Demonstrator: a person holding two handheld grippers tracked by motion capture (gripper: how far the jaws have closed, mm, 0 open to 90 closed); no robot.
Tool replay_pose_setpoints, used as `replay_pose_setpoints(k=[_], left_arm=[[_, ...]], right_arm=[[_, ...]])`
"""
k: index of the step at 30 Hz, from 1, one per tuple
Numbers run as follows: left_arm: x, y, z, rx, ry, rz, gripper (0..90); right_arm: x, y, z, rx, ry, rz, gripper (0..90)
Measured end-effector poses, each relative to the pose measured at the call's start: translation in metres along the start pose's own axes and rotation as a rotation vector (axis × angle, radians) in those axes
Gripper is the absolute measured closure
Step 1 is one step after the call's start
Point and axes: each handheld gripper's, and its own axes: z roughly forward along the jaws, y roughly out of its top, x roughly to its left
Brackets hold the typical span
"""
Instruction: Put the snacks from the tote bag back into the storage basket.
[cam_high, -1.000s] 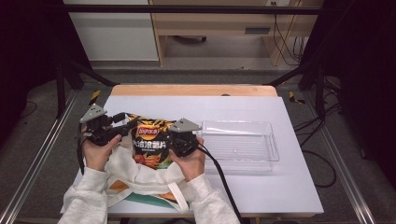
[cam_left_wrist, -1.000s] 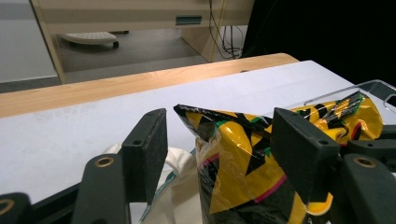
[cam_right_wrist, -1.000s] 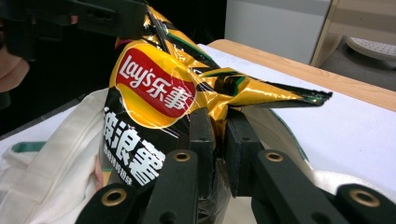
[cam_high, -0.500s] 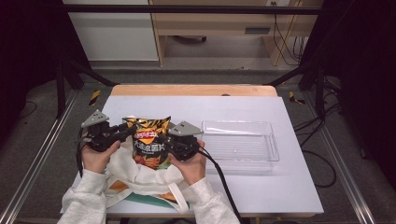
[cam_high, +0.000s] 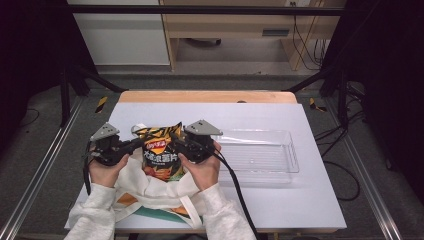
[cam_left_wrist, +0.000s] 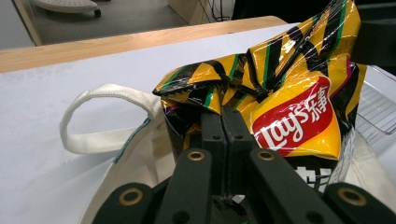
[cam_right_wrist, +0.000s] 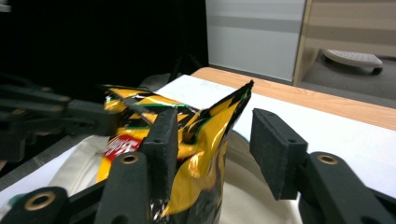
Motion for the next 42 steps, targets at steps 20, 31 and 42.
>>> replay_pose_setpoints(k=[20,31,42], left_arm=[[-0.011,0.007,-0.020,-0.063,0.018,0.016,90.0],[-0.021,0.020,-0.044,-0.135,0.021,0.027,90.0],[-0.030,0.030,-0.057,-0.188,0.026,0.043,90.0]], right_arm=[[0.005,0.008,-0.004,0.029,0.055,0.031,90.0],[0.013,0.030,-0.021,-0.031,0.088,0.015,90.0],[0.015,0.042,-0.031,-0.063,0.097,0.003,90.0]])
